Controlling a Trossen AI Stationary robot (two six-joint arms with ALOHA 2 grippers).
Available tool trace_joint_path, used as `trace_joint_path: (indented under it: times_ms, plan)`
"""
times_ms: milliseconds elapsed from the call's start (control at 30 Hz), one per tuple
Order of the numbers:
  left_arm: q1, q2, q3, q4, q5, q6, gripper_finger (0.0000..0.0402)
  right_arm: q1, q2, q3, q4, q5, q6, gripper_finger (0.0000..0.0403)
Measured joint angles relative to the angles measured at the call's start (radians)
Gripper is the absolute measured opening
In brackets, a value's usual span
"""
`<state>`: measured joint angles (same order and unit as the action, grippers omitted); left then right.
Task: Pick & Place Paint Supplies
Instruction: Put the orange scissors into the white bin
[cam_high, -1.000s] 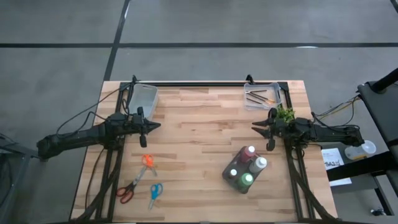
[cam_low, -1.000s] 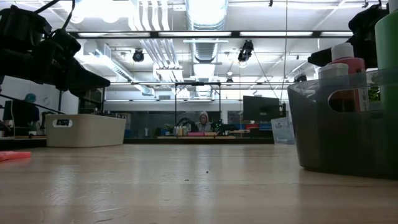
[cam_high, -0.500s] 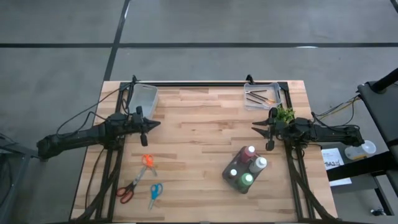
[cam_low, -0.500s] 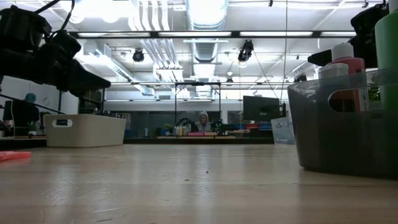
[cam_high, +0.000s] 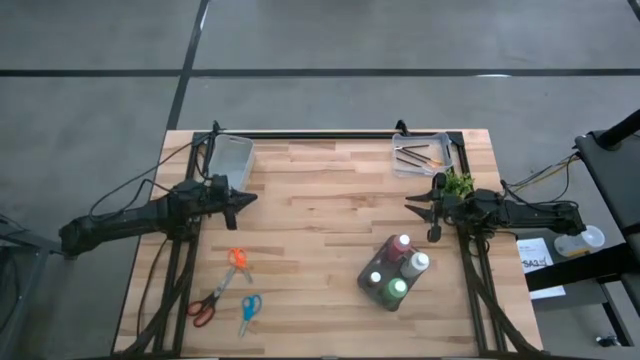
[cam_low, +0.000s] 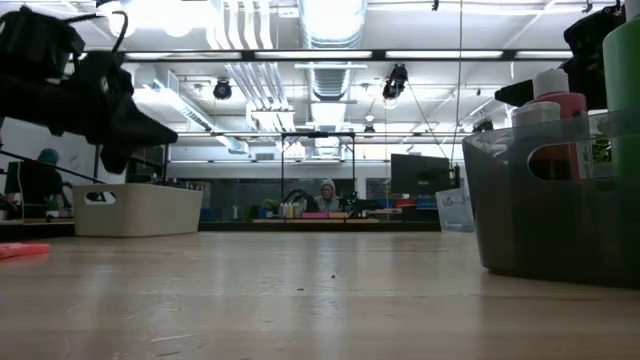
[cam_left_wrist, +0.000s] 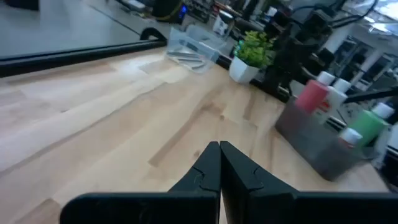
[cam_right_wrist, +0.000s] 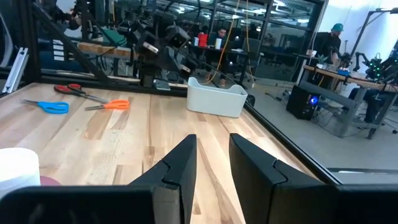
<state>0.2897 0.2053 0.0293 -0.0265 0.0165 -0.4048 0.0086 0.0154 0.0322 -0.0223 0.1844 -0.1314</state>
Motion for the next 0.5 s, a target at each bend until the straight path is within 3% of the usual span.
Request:
trace_joint_path:
  times_ms: [133, 267, 500]
  plan:
    - [-0.01, 0.018, 0.125, -0.156, 0.034, 0.041, 0.0, 0.0, 0.0, 0.0, 0.0, 0.0, 0.0, 0.009]
    - [-0.022, 0.085, 0.299, -0.353, -0.005, 0.038, 0.0001, 0.0, 0.0, 0.0, 0.0, 0.0, 0.0, 0.009]
    - [-0.071, 0.356, 0.551, -0.689, -0.159, -0.105, 0.0025, 0.0, 0.001, 0.0, 0.0, 0.0, 0.0, 0.009]
